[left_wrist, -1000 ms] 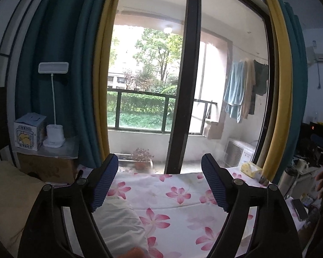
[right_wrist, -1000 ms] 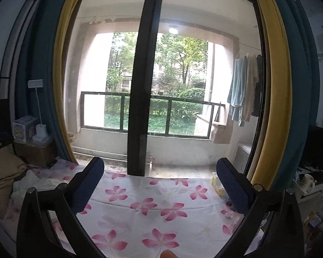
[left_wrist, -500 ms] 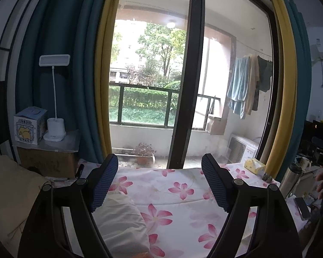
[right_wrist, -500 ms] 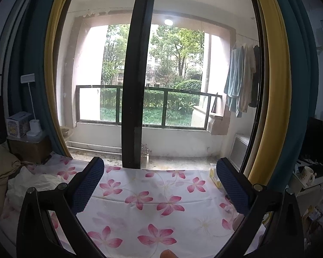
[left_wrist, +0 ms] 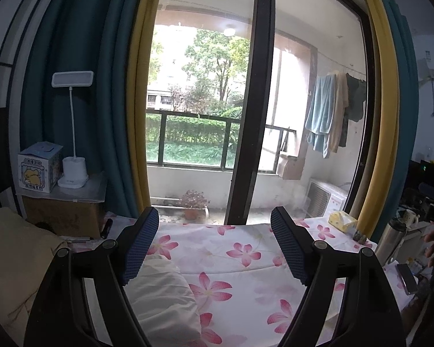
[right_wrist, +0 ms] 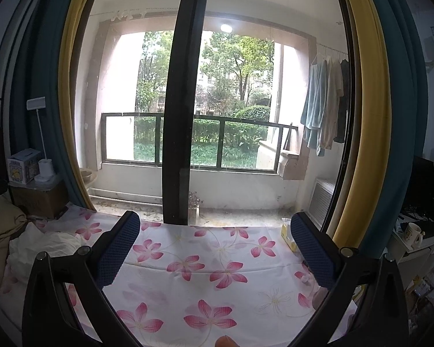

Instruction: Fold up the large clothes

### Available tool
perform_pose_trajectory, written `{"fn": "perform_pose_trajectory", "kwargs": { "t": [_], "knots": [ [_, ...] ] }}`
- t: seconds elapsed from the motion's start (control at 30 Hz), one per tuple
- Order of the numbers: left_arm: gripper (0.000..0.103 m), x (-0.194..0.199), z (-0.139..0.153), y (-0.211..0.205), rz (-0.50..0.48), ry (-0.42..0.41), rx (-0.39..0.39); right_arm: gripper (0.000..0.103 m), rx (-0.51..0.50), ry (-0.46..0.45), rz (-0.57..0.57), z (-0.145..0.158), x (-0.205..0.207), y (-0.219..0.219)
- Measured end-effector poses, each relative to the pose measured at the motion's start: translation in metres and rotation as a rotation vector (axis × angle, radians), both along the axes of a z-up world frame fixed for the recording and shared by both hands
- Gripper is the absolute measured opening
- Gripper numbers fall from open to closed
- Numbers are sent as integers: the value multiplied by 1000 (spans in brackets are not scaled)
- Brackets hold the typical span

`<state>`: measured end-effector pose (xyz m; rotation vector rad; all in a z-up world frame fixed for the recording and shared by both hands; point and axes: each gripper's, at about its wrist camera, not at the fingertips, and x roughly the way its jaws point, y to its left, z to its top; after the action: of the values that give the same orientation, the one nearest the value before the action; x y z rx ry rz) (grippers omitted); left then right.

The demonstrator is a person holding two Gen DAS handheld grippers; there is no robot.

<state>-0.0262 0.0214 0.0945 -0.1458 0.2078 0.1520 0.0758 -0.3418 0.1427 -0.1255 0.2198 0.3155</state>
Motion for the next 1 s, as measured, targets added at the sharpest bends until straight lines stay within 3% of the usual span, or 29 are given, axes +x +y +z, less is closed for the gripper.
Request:
{"fn": "perform_pose_trajectory", "kwargs": {
  "t": [1.0],
  "knots": [
    [82,4,-2,0,19,26,14,103,-5,8,1,-5,4,0]
  ]
}}
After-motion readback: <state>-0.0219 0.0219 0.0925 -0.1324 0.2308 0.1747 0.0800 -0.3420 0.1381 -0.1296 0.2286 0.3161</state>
